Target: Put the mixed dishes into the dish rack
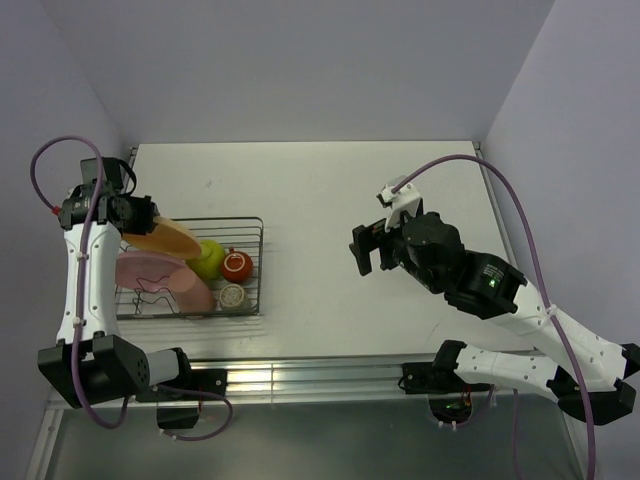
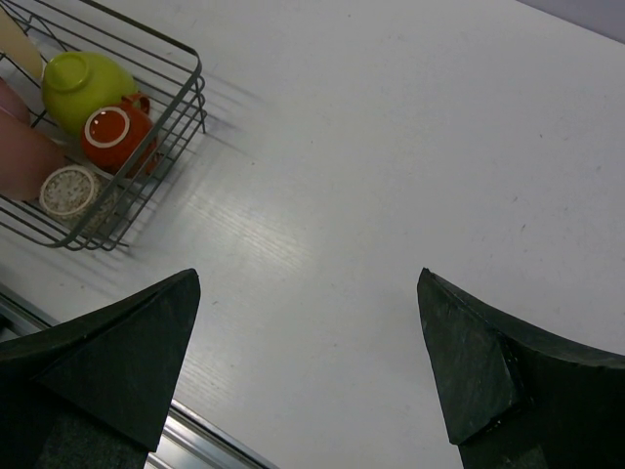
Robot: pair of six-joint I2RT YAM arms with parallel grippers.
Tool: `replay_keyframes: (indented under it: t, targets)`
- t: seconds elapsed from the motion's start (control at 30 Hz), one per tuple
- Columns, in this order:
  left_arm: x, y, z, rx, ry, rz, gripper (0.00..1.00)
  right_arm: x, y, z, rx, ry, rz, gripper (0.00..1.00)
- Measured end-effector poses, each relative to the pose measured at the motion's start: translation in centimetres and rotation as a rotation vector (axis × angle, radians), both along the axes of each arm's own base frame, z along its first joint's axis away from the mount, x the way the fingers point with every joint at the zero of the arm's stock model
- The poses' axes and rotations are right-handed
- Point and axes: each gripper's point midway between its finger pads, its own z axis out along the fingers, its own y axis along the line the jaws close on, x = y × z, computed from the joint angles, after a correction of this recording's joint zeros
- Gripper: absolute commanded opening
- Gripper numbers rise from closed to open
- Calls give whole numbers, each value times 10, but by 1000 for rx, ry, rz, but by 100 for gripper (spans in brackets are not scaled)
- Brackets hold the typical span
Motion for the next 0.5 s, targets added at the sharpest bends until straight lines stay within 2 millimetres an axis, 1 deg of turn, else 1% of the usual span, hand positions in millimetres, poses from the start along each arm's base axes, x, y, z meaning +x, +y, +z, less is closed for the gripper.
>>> replay_keyframes:
  t: [0.2, 0.33, 0.5]
  targets:
    - [1, 1, -1, -5, -13, 3, 0, 1, -1, -3, -6, 3, -6, 100]
    - [3, 7, 8, -10, -40, 16, 0, 2, -2, -4, -8, 4, -12, 100]
    - [3, 18, 15, -8, -78, 51, 0, 3, -4, -4, -8, 4, -19, 100]
